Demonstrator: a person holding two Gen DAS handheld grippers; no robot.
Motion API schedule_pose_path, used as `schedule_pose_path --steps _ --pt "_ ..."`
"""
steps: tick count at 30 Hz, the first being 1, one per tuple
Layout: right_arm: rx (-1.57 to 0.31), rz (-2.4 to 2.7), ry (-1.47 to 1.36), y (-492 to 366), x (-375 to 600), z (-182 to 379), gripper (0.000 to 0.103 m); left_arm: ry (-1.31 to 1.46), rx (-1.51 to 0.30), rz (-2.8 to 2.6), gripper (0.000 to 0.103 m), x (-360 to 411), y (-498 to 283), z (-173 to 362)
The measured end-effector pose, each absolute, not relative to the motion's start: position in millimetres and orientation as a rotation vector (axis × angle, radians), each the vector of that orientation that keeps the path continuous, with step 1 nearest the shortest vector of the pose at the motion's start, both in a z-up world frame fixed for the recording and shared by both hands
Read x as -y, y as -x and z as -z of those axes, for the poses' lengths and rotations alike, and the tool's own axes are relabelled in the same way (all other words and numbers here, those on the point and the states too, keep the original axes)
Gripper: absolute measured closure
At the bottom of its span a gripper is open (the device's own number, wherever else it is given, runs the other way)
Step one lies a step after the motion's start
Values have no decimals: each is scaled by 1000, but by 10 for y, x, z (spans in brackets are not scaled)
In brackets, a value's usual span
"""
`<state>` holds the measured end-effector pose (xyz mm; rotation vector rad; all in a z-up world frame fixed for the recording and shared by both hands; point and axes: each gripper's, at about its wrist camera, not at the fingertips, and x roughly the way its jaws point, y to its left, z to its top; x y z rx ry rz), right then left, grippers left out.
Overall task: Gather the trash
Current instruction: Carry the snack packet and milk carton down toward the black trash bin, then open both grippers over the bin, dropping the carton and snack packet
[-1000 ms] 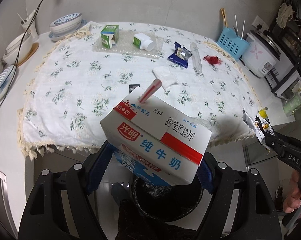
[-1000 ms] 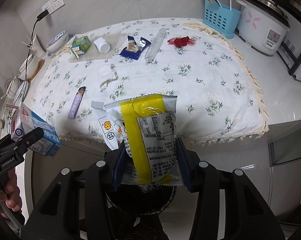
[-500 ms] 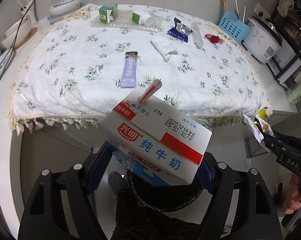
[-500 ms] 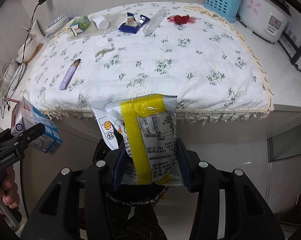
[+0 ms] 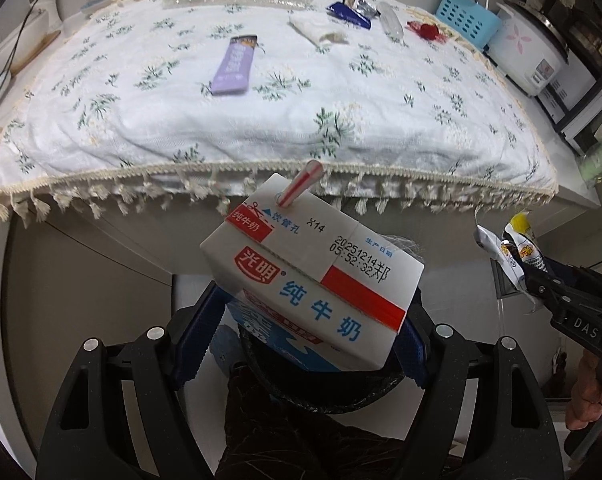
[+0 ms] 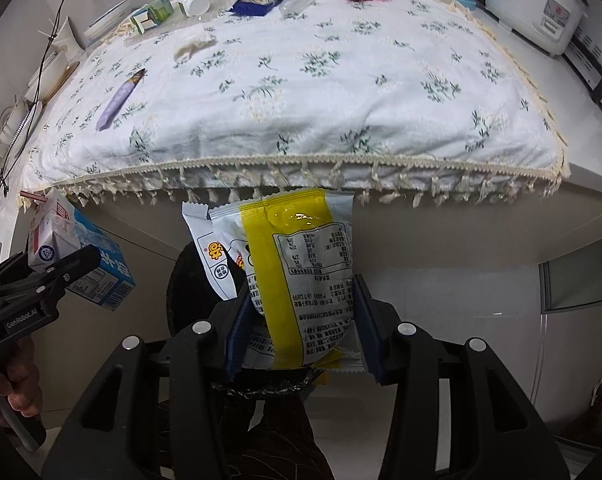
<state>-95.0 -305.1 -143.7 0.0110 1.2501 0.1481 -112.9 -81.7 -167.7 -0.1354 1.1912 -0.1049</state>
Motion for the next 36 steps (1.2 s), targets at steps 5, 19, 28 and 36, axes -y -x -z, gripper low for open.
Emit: schedule_pose_path --steps 5,19,28,36 --pt "-1276 -124 -17 1035 3173 1553 59 126 -1219 112 28 925 1117 1893" --pt "-1320 -62 -44 1252 3528 1671 59 66 -1259 184 26 1395 1027 2211" --pt "-1318 -83 -46 1198 3457 1693 58 70 -1221 169 8 1351 1025 2084" --pt "-1322 -134 -25 1111 3231 1746 58 105 -1206 121 6 1066 1109 1973"
